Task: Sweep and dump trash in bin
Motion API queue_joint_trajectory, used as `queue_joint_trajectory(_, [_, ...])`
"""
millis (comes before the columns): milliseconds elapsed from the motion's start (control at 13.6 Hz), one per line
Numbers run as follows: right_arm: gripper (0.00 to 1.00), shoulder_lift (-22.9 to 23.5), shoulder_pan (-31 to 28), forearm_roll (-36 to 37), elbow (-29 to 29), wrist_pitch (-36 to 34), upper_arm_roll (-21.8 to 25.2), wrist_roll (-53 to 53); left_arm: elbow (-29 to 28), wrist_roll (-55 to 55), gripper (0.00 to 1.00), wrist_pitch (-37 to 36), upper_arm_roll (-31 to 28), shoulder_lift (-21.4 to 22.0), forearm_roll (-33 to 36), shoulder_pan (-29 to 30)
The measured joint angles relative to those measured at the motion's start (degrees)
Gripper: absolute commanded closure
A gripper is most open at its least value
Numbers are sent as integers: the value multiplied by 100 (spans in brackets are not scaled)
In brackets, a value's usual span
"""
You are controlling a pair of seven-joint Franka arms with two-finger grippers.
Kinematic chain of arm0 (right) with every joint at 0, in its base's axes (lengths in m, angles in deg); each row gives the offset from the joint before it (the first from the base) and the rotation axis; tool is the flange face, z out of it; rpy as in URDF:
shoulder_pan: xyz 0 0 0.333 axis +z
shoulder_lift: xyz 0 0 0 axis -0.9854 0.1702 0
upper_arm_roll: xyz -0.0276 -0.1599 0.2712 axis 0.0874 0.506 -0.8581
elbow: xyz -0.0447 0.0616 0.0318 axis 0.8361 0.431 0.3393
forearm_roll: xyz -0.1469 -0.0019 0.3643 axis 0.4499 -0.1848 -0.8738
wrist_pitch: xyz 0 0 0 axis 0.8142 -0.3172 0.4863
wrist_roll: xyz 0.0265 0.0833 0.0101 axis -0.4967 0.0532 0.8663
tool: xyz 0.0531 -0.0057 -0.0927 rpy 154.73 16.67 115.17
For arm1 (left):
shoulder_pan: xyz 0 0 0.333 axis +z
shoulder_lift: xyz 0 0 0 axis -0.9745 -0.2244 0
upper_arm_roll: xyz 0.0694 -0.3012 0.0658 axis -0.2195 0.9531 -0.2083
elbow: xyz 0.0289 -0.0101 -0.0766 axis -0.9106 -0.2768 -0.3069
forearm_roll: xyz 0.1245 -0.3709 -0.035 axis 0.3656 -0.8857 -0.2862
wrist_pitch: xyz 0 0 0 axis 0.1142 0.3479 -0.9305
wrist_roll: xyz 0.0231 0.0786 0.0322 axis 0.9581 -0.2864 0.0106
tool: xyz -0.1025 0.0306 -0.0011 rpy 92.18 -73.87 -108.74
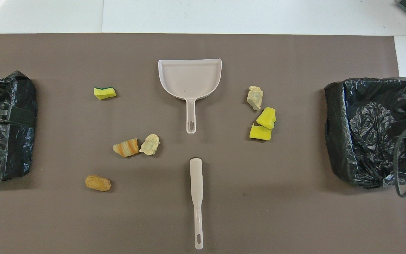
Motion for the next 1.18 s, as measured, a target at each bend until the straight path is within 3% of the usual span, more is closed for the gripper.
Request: queue_joint_trajectory(1179, [0, -63, 21, -6, 19, 171, -80, 1, -120, -24, 0, -32, 0, 79, -9, -6])
